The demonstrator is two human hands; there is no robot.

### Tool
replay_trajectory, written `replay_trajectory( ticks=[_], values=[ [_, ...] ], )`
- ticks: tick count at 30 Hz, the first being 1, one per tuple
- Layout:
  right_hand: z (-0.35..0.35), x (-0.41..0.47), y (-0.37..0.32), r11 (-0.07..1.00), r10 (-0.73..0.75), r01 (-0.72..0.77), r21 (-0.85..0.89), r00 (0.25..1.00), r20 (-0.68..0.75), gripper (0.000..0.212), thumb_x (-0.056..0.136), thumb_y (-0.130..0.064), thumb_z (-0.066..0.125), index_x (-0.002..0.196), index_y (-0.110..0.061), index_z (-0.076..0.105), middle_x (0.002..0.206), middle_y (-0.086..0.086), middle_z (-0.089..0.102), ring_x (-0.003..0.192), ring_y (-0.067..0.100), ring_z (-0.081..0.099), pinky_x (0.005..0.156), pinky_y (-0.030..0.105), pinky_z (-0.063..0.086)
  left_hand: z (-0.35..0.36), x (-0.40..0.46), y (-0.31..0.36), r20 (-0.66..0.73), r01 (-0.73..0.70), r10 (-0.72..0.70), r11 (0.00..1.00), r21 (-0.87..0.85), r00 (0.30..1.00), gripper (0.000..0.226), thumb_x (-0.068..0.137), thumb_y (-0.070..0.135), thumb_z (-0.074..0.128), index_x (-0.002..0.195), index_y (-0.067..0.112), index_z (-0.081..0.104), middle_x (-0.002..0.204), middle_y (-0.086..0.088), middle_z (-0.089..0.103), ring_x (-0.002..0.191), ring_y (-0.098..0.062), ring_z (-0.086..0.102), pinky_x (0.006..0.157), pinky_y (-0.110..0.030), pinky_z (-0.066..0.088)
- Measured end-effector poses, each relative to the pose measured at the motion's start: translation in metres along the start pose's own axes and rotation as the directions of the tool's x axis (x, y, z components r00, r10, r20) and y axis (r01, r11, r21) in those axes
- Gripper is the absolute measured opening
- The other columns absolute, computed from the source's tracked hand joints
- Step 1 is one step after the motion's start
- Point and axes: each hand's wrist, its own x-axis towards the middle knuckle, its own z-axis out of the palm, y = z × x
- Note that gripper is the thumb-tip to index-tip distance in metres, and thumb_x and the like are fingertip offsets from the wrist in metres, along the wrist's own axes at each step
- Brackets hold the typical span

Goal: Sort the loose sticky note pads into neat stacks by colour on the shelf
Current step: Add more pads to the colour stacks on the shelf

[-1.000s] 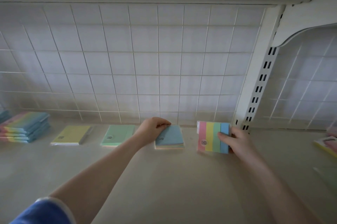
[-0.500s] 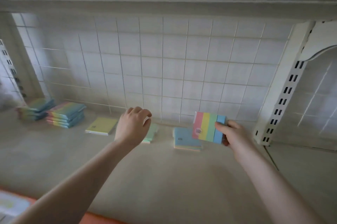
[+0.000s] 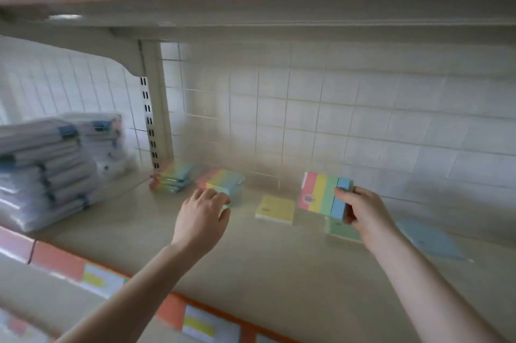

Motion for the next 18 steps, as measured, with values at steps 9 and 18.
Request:
replay_trajectory(
  ticks=[9, 18],
  values=[
    [0.104, -0.003, -0.013, 0.999, 0.024, -0.025, 0.041, 1.0, 0.016, 0.008, 0.089, -0.006, 0.058, 0.082, -0.01, 0.06, 0.08, 0.009, 0.06, 0.071, 0.023, 0.055, 0.061, 0.03, 0.043, -0.021, -0.006, -0.097, 0.087, 0.08, -0.08, 0.997, 0.008, 0.993, 0.02, 0.09, 0.026, 0.057, 0.106, 0.02, 0.067, 0.107, 0.003, 0.065, 0.108, -0.021, 0.055, 0.086, -0.031, 0.041],
    [0.169, 0.013, -0.017, 0.999, 0.041, -0.043, 0.019, 0.995, 0.093, 0.009, 0.086, -0.002, 0.059, 0.08, -0.008, 0.058, 0.066, 0.007, 0.053, 0.053, 0.016, 0.045, 0.045, 0.022, 0.036, -0.031, -0.016, -0.138, 0.187, 0.208, -0.215, 0.977, 0.058, 0.959, 0.024, 0.093, 0.031, 0.05, 0.112, 0.024, 0.063, 0.115, 0.005, 0.06, 0.112, -0.017, 0.05, 0.09, -0.029, 0.039]
  ],
)
